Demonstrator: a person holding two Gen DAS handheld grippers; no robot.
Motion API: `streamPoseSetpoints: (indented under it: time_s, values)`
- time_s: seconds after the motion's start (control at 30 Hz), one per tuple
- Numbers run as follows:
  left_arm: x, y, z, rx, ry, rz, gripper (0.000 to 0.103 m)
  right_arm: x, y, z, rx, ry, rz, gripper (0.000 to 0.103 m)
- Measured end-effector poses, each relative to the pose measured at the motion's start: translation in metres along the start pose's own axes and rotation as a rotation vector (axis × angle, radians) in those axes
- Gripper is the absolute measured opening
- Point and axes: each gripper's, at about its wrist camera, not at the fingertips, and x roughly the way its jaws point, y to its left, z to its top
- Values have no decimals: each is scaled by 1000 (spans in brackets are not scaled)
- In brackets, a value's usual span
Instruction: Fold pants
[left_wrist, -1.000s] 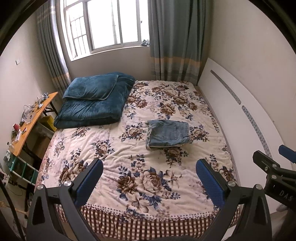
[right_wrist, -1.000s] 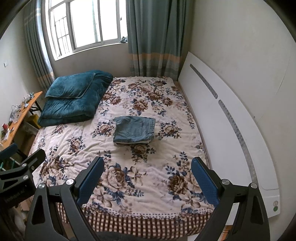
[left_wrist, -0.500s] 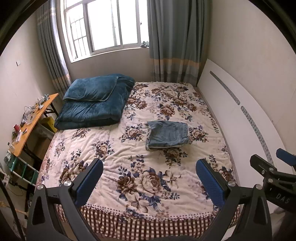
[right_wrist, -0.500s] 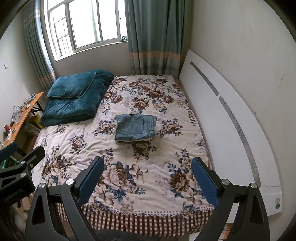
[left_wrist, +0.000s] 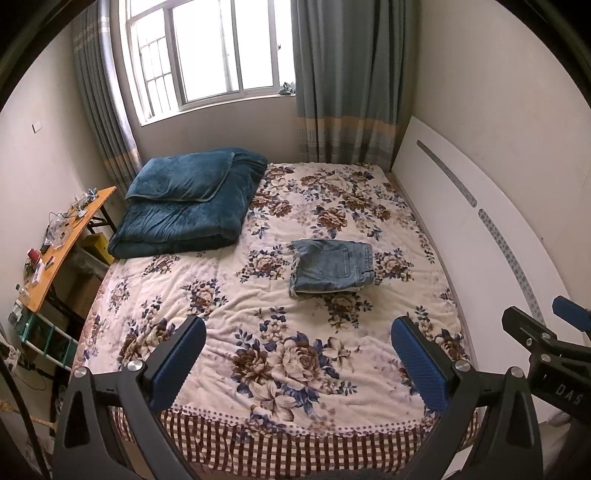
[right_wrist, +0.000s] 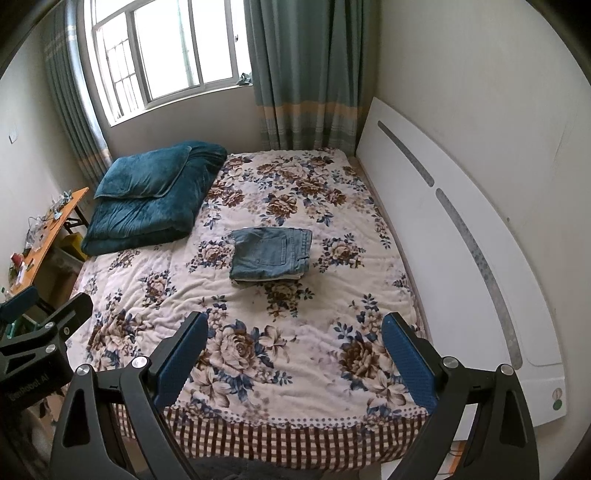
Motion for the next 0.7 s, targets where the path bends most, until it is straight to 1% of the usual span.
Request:
streamPoseSetpoints:
  time_s: [0.43,0.57,0.7]
  values:
    - [-7,-6,-6,6,2,0,103,-3,-4,-4,7,0,5,97]
    - [-11,-8,-10,13,-5,-8,103,-6,-4,-7,10,-1,4,97]
    - [-15,-12,-14,28,-19,1,103,-10,-4,-11,13,-4,6,97]
